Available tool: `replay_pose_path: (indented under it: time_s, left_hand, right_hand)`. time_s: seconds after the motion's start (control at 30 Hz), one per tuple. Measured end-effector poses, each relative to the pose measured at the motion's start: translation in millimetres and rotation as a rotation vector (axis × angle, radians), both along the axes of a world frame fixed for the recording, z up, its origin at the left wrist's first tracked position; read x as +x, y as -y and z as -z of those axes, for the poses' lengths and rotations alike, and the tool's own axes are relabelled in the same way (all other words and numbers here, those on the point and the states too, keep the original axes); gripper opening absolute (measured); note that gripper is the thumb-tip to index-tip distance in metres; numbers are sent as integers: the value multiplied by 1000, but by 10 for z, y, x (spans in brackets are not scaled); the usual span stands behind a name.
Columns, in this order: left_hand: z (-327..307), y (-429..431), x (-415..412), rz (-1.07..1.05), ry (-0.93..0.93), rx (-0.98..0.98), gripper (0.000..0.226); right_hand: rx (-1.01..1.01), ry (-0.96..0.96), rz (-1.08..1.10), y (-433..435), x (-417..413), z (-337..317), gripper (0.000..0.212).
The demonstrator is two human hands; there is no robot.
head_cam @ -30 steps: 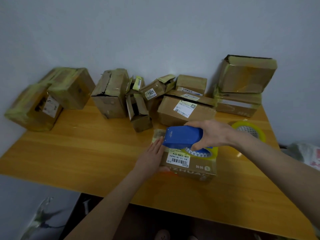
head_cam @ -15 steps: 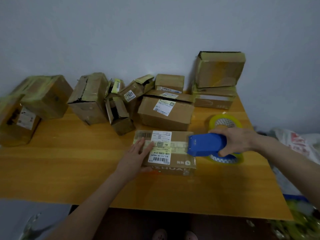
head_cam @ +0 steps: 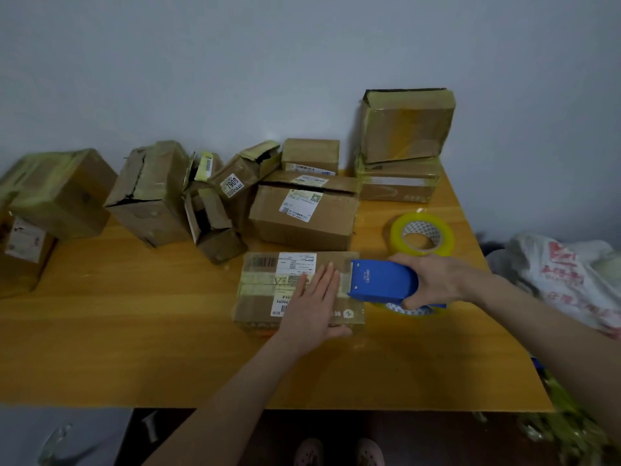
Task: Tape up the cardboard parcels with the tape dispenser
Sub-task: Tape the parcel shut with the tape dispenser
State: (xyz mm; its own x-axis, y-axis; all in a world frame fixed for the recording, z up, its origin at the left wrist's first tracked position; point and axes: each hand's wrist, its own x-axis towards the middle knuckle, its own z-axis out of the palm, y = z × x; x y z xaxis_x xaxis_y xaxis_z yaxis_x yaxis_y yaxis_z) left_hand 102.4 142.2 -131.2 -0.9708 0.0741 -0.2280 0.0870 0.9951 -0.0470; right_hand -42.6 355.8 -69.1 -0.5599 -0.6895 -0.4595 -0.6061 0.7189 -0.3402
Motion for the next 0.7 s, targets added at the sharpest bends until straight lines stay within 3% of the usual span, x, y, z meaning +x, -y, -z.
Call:
replay_pose_path:
  time_s: [0.4, 0.53, 0.7]
  left_hand:
    - [82, 88, -24, 39, 2, 19, 105]
    - [126, 138, -15, 48, -15, 13, 107]
    - [129, 175, -29, 76, -27, 43, 100]
  right_hand:
    - [-224, 318, 145, -344, -155, 121, 65]
    - [-70, 245, 166, -621, -215, 70, 72]
    - [176, -64, -5, -317, -77, -1, 75]
